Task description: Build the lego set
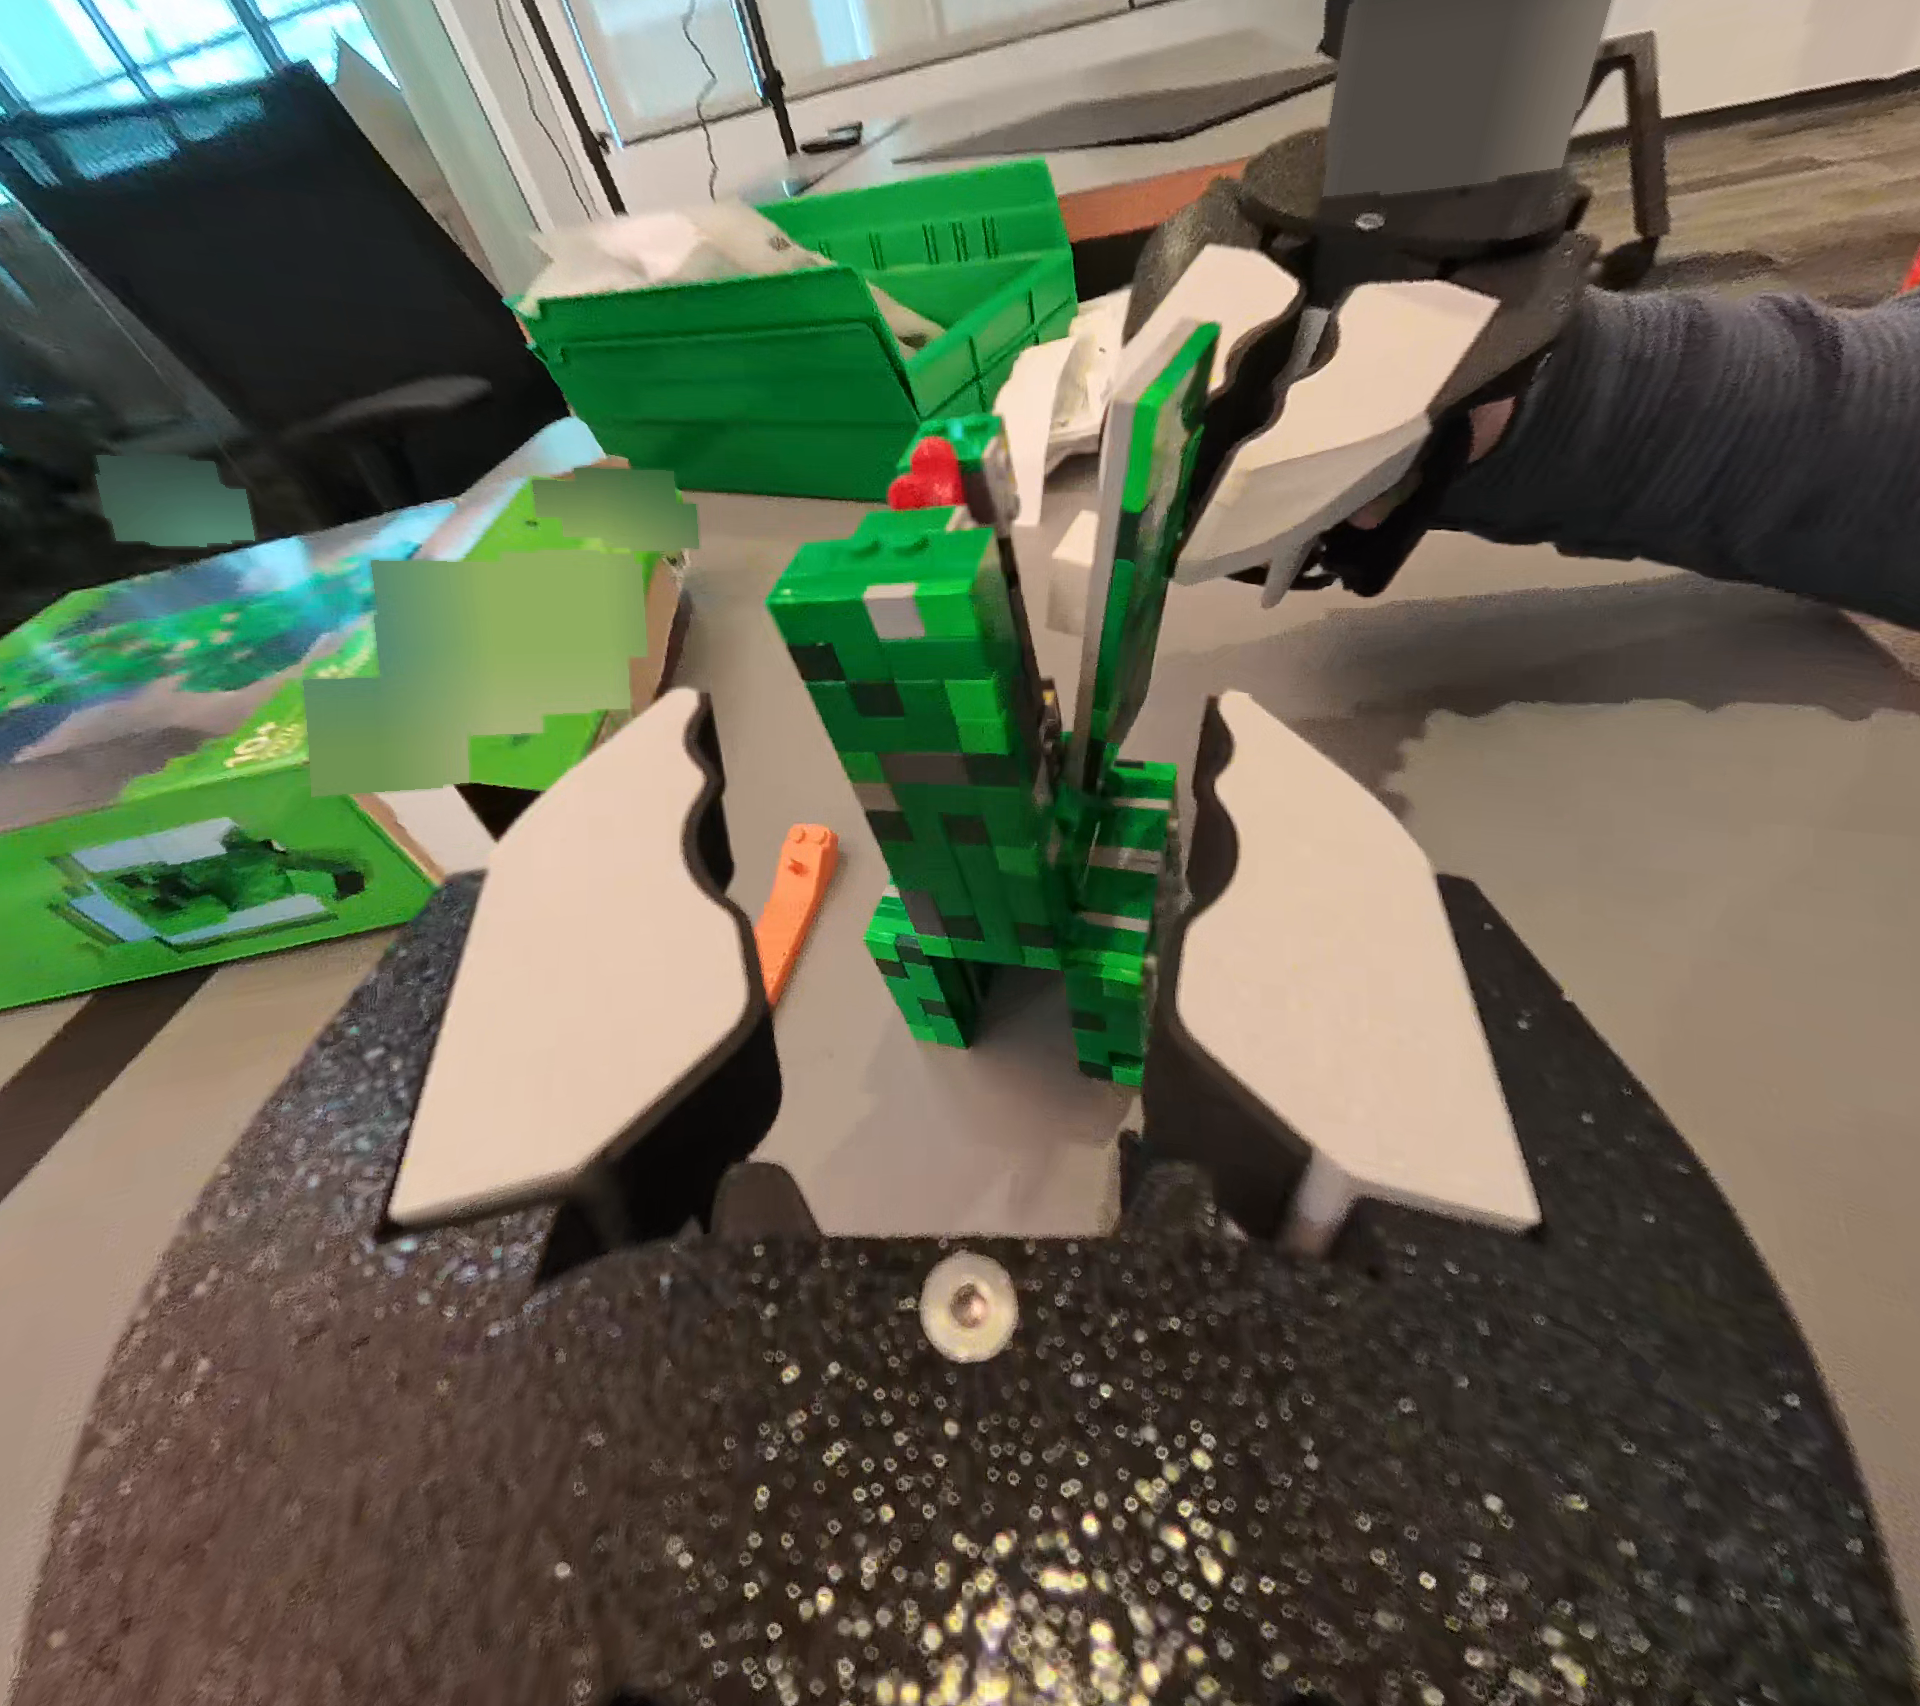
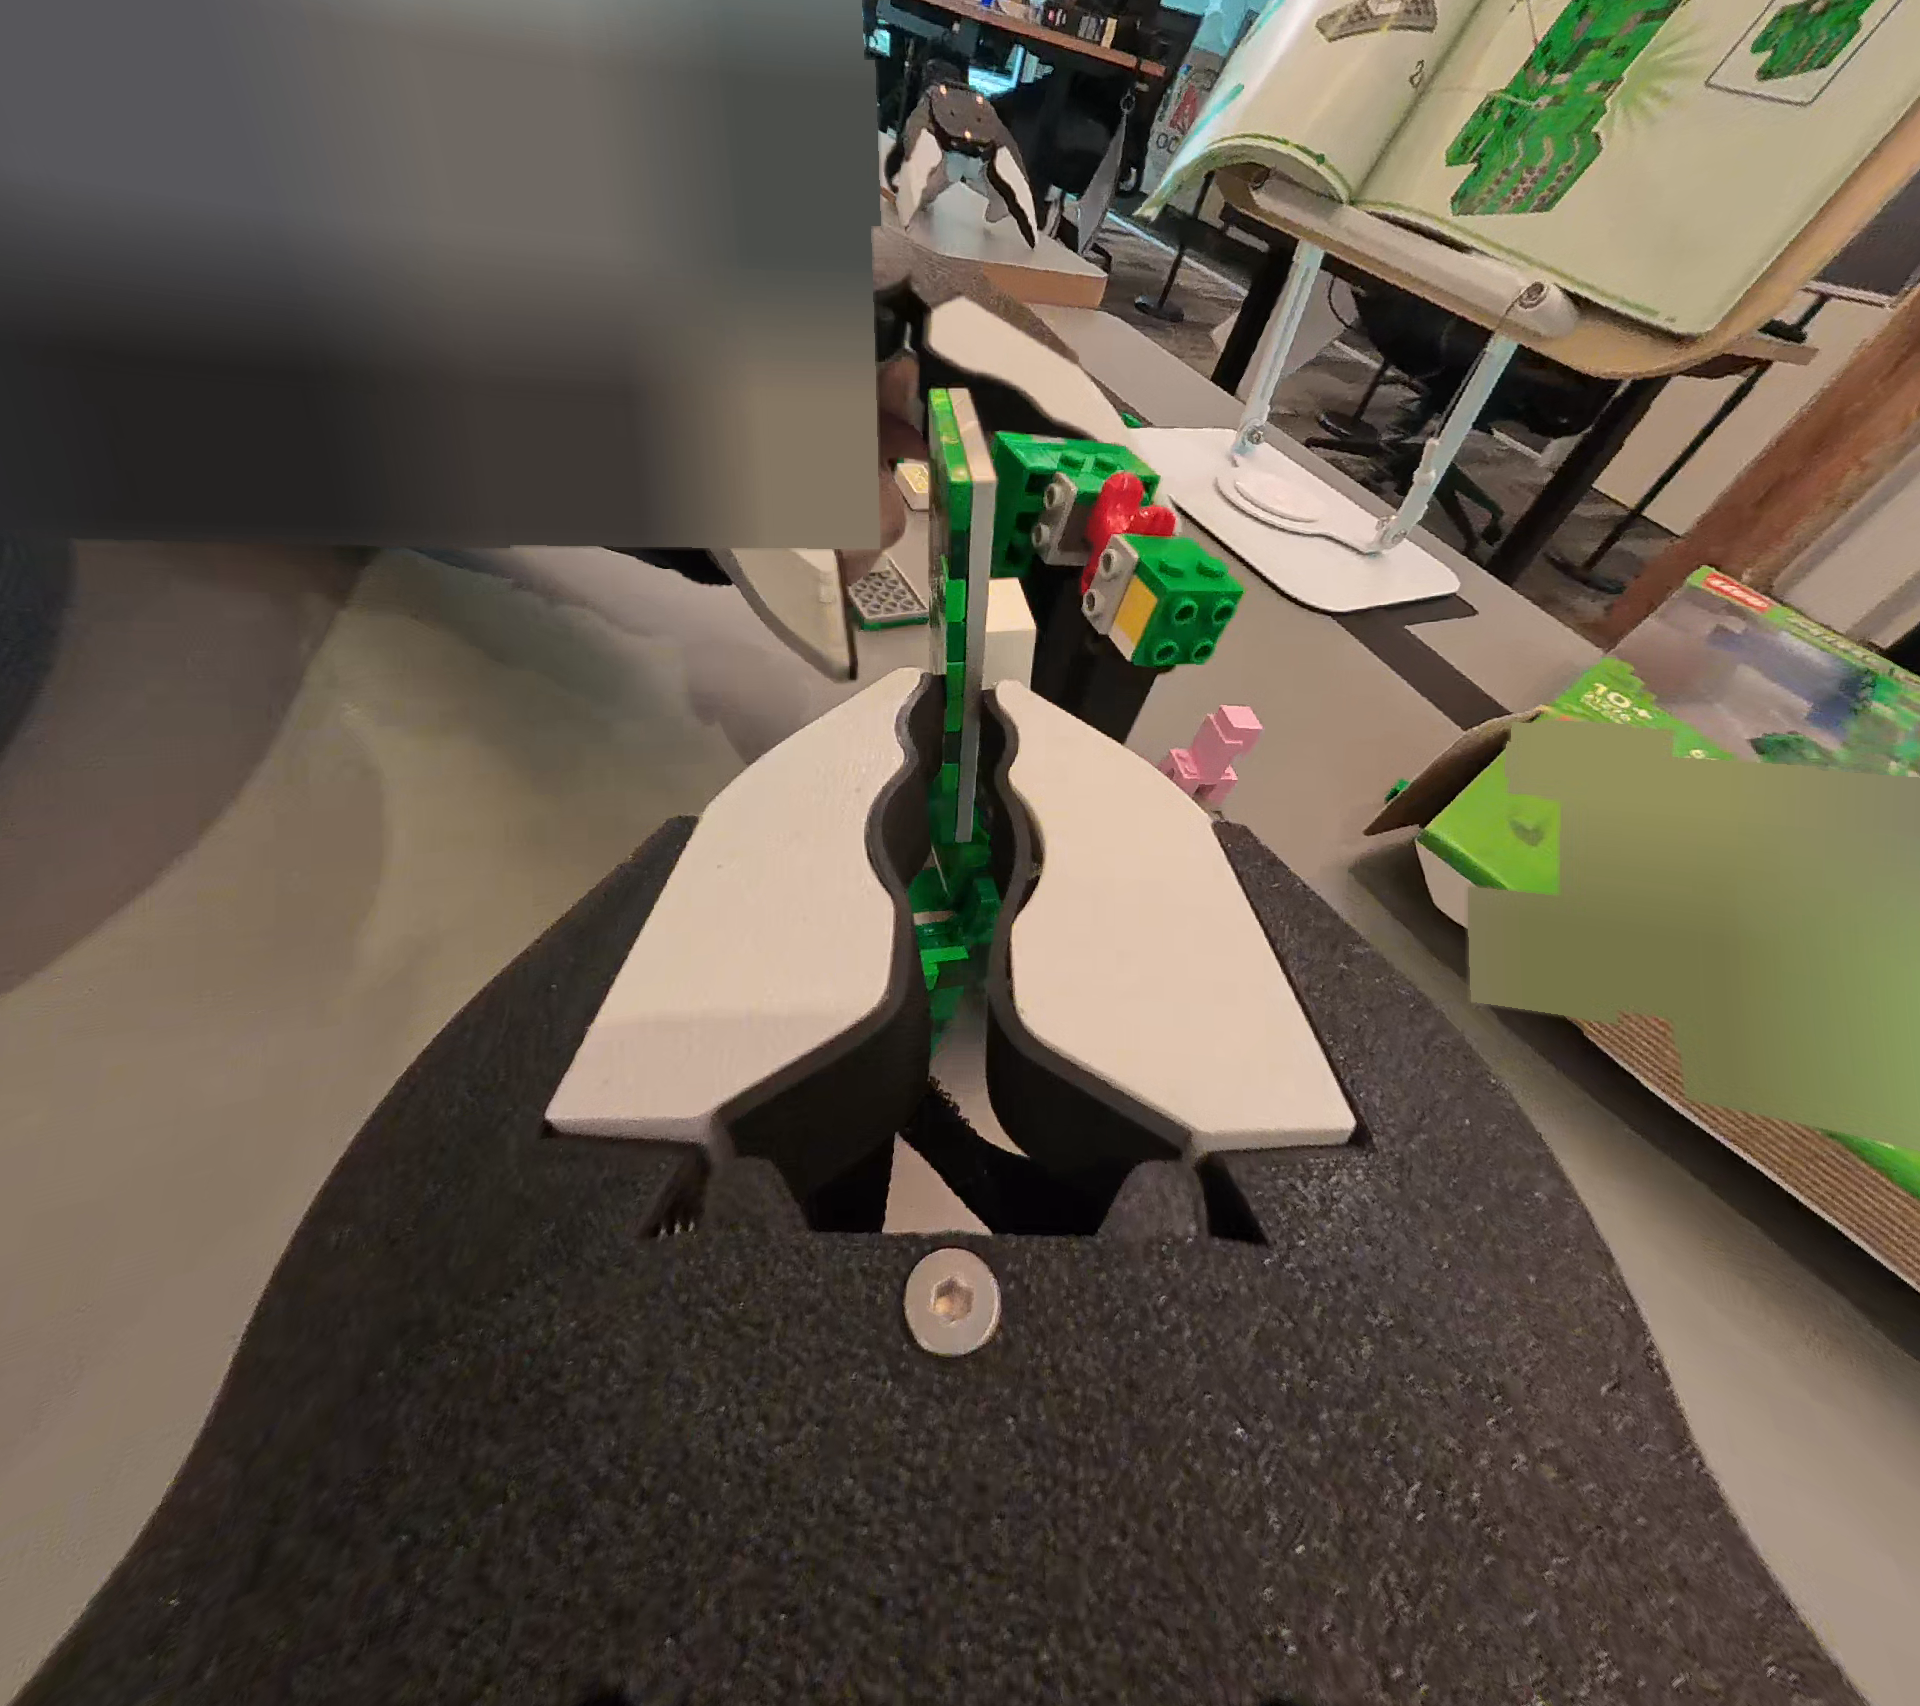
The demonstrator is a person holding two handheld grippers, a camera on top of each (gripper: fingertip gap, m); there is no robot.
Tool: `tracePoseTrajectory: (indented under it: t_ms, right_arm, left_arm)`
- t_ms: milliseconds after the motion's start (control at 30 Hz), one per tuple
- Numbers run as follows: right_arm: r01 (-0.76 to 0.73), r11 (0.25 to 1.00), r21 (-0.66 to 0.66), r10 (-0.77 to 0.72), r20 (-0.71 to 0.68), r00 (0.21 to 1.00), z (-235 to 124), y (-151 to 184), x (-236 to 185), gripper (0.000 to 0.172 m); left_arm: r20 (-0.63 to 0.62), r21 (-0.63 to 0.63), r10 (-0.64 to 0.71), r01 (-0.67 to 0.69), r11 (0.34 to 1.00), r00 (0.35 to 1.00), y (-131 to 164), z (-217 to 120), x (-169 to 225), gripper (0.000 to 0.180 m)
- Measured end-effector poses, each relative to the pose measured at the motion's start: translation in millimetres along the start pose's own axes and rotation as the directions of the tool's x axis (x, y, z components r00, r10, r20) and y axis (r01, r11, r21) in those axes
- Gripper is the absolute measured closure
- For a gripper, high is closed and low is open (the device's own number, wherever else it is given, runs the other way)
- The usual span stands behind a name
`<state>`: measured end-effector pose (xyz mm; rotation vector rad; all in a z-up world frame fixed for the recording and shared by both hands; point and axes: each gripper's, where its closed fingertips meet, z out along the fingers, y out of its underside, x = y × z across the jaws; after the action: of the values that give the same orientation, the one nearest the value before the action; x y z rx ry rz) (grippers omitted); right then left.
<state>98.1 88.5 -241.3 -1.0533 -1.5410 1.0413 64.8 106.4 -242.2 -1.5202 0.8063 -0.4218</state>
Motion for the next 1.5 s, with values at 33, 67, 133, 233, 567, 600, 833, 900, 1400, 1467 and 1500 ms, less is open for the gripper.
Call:
tracePoseTrajectory:
  t_ms: [33, 67, 133, 233, 567, 600, 833, 900, 1400, 1467, 1500]
  right_arm:
    - [-0.003, 1.0, 0.003, 0.003, 0.007, 1.0, 1, 1, 0, 0.166]
    - [-0.006, 1.0, 0.001, 0.006, 0.013, 1.0, 1, 2, 0, 0.166]
    - [-0.009, 1.0, -0.005, 0.01, 0.024, 1.0, 3, 6, -1, 0.166]
    - [-0.02, 1.0, -0.001, 0.02, 0.027, 0.999, 3, 10, 1, 0.166]
    - [-0.012, 1.0, 0.008, 0.012, 0.003, 1.0, 5, 10, 6, 0.166]
    - [-0.012, 1.0, 0.008, 0.012, -0.002, 1.0, 6, 11, 6, 0.166]
    - [-0.01, 1.0, 0.019, 0.011, -0.073, 0.997, 5, 13, 11, 0.165]
    - [0.017, 1.0, 0.004, -0.016, -0.109, 0.994, 4, 14, 12, 0.164]
    - [0.126, 0.992, -0.002, -0.123, -0.252, 0.96, -6, -12, 26, 0.119]
    - [0.033, 0.999, 0.025, -0.029, -0.148, 0.989, -5, -16, 29, 0.107]
    - [-0.025, 1.0, 0.015, 0.026, -0.083, 0.996, -2, -15, 29, 0.104]
  left_arm:
    - [-0.01, -0.01, -0.004, 0.004, 1.0, 1.0, 2, 3, -1, 0.094]
    - [-0.018, -0.019, -0.004, 0.003, 1.0, 1.0, 4, 6, -2, 0.097]
    - [-0.041, -0.026, 0.001, -0.002, 1.0, 0.999, 7, 11, -3, 0.102]
    - [-0.096, -0.033, 0.014, -0.017, 0.999, 0.995, 10, 15, 2, 0.117]
    - [-0.167, -0.005, -0.032, 0.031, 0.999, 0.985, 9, 22, 4, 0.131]
    - [-0.169, -0.002, -0.031, 0.031, 1.0, 0.985, 9, 22, 4, 0.132]
    - [-0.169, 0.02, -0.04, 0.044, 0.999, 0.985, 7, 22, 4, 0.137]
    - [-0.171, 0.022, -0.044, 0.048, 0.999, 0.984, 8, 22, 4, 0.138]
    - [-0.181, 0.027, -0.039, 0.045, 0.999, 0.983, 9, 22, 4, 0.139]
    - [-0.187, 0.029, -0.038, 0.044, 0.999, 0.982, 9, 21, 4, 0.139]
    - [-0.19, 0.03, -0.037, 0.044, 0.999, 0.981, 9, 21, 4, 0.139]
